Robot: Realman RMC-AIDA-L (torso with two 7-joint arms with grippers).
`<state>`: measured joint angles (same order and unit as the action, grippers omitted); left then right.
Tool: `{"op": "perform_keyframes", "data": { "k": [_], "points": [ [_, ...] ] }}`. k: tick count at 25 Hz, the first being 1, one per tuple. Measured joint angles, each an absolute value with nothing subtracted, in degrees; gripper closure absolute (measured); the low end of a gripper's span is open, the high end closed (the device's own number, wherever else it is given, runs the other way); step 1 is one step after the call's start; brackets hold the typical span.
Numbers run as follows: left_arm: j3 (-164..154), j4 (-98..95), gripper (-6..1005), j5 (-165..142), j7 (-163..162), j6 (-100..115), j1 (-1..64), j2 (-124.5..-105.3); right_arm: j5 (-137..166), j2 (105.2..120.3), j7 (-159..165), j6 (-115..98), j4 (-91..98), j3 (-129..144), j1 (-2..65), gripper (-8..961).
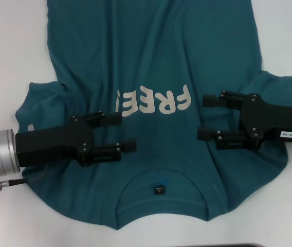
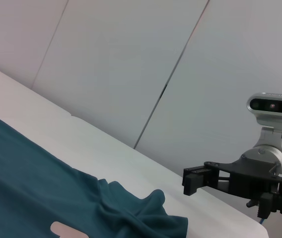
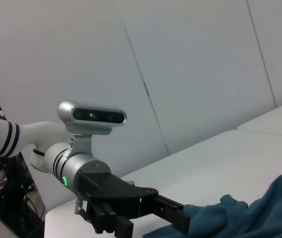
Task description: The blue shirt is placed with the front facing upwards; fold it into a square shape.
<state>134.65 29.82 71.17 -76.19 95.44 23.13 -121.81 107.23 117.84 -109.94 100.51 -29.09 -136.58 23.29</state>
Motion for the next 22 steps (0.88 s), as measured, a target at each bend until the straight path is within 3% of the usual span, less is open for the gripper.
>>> {"op": "perform_keyframes", "data": {
  "k": [15, 22],
  "points": [
    [136.25, 29.88, 127, 71.44, -78.78, 93.86, 23.11, -121.7, 107.22, 117.85, -109.94, 100.52, -29.09, -136.67, 23.47, 42],
    [141.0, 32.08, 127, 71.16, -90.85, 89.69, 22.34, -119.75, 107.22, 117.87, -109.94, 100.47, -29.09, -136.74, 23.51, 43]
  ]
}}
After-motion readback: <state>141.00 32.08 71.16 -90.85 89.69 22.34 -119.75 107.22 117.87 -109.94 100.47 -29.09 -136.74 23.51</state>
